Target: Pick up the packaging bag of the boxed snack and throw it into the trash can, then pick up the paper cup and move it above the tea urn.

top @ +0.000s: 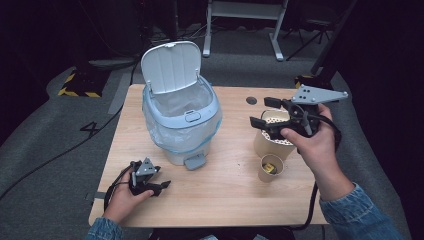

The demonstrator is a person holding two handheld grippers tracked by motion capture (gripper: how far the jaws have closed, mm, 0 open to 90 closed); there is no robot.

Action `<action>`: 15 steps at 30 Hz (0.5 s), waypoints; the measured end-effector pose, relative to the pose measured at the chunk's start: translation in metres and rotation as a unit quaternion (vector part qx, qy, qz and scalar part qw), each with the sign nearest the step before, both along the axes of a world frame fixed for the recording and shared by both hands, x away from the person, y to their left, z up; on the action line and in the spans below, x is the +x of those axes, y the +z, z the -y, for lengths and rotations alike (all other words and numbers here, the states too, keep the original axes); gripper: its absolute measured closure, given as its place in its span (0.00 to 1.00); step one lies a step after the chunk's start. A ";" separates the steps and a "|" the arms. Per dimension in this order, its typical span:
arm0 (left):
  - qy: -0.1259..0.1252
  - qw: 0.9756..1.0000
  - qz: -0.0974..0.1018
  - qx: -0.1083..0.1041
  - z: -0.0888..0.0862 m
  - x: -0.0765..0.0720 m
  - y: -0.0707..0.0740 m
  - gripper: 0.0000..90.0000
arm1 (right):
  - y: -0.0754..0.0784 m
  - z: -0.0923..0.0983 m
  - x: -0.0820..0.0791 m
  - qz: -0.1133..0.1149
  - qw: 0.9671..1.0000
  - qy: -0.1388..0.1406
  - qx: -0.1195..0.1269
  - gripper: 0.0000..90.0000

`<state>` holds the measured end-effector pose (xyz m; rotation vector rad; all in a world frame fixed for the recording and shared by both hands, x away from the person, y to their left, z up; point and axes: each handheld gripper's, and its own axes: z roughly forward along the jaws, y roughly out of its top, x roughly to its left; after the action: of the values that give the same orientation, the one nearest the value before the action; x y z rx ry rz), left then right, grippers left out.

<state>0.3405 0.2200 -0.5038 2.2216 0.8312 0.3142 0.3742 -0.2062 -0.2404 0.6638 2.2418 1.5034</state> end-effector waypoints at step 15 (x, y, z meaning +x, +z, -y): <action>-0.001 1.000 0.002 0.003 0.000 0.001 0.000 0.35 | -0.052 0.068 -0.018 -0.021 0.998 -0.046 -0.023 0.24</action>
<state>0.3414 0.2195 -0.5036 2.2265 0.8278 0.3198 0.3562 -0.2739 -0.2927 0.7795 2.2373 1.4033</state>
